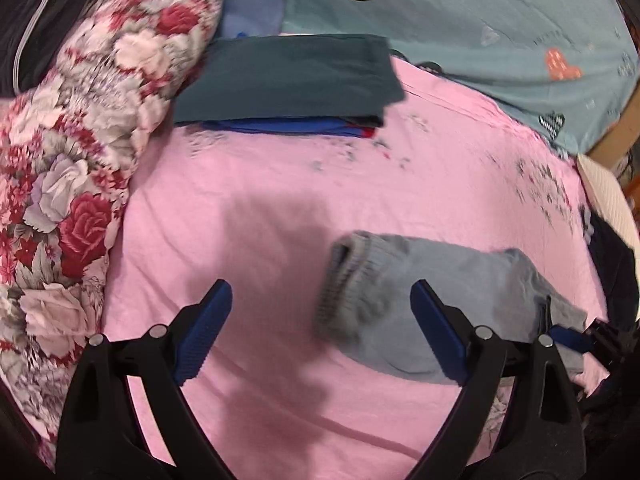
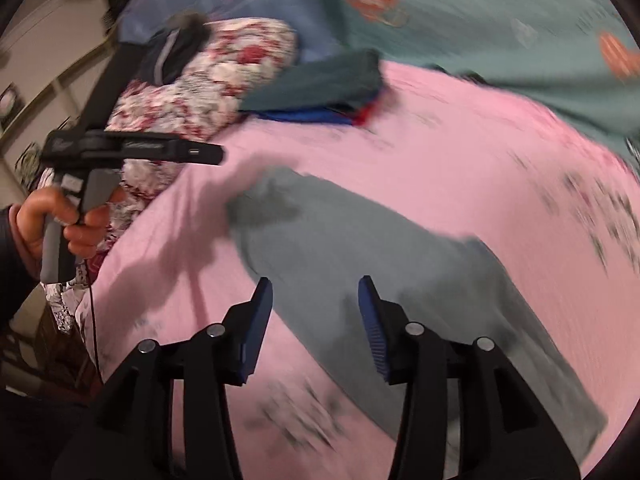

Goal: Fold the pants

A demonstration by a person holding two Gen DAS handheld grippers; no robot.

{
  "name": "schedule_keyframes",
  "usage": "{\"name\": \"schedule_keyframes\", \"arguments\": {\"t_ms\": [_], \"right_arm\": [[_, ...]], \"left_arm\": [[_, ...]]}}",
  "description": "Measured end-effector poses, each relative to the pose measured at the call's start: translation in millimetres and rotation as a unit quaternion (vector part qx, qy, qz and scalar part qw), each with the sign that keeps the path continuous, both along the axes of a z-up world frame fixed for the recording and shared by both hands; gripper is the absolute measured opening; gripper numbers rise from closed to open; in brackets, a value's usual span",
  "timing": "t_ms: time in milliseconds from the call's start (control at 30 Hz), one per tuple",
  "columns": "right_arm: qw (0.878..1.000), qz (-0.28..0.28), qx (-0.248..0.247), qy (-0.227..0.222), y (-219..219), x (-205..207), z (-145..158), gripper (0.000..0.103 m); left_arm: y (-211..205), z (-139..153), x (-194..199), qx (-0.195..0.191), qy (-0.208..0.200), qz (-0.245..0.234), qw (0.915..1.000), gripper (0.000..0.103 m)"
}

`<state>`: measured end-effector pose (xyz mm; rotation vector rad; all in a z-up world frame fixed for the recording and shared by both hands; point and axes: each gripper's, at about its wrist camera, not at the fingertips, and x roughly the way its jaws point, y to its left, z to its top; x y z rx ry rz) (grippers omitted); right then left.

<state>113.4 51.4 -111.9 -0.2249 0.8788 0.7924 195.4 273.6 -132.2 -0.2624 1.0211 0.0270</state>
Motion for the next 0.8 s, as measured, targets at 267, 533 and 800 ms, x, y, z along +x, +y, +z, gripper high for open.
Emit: {"name": "schedule_keyframes", "arguments": {"t_ms": [267,533,800], "right_arm": [[0.996,0.06,-0.064,-0.023,109,14,-36,0.045],[0.992,0.048,-0.114,-0.003,151,39,-76,0.045],[0.989,0.051,-0.135,-0.019,160,42,-95,0.053]], "left_arm": [[51,-21,6,-0.054,-0.006,0.011,0.9984,0.092],[75,-36,6,-0.102,-0.013,0.032,0.9942,0.092],[94,-45,15,-0.125,-0.012,0.043,0.9911,0.092]]}}
